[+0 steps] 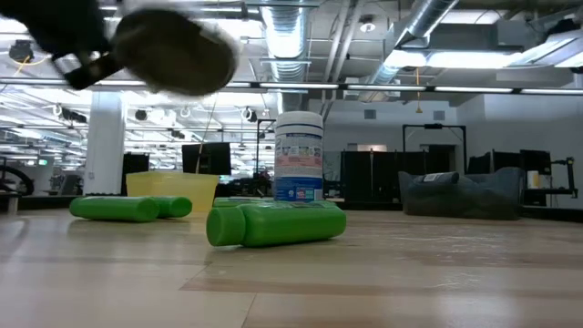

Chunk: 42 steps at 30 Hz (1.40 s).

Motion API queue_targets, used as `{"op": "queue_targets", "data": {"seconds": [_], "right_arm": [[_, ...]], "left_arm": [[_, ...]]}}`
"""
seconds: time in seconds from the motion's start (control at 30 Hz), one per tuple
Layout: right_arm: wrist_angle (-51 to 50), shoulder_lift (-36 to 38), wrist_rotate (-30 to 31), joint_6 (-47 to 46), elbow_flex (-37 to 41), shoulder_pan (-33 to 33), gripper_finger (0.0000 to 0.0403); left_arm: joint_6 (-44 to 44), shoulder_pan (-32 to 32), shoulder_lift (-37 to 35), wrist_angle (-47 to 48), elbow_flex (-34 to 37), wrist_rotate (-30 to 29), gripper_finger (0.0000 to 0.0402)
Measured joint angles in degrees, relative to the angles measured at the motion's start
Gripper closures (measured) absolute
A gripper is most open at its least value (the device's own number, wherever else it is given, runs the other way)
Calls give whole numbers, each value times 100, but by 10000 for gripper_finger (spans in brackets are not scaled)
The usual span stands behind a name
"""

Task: Pick & Place Travel size toiletries
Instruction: Put the black hairbrush into the blue bin

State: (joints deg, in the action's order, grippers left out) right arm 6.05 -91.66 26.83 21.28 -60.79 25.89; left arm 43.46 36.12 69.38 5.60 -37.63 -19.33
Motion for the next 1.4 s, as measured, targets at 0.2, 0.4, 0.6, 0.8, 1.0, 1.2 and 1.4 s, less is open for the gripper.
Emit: {"op": "queue_targets", "data": {"seconds": [0.2,0.4,0.6,0.8,1.0,1.2,1.4], "right_arm": [[129,-397,5,452,-132,-81,132],[129,-430,8,445,-184,-174,132],[102,-430,6,439,-184,-212,145],[110,-430,2,422,-184,-277,192],[109,-430,-224,422,-184,-299,274],[109,-430,-545,422,-184,-314,371],[102,-428,-455,253,-184,-286,399]], "left_arm": [[-533,-370,0,-718,-7,802,401],[-543,-534,0,-810,-7,995,402],[-616,-582,0,-932,-7,1016,401],[-723,-582,0,-983,-4,1016,401],[-725,-580,0,-1028,-4,1013,401],[-733,-640,0,-1062,-4,1011,401],[-886,-728,0,-1072,2,1031,400]]}}
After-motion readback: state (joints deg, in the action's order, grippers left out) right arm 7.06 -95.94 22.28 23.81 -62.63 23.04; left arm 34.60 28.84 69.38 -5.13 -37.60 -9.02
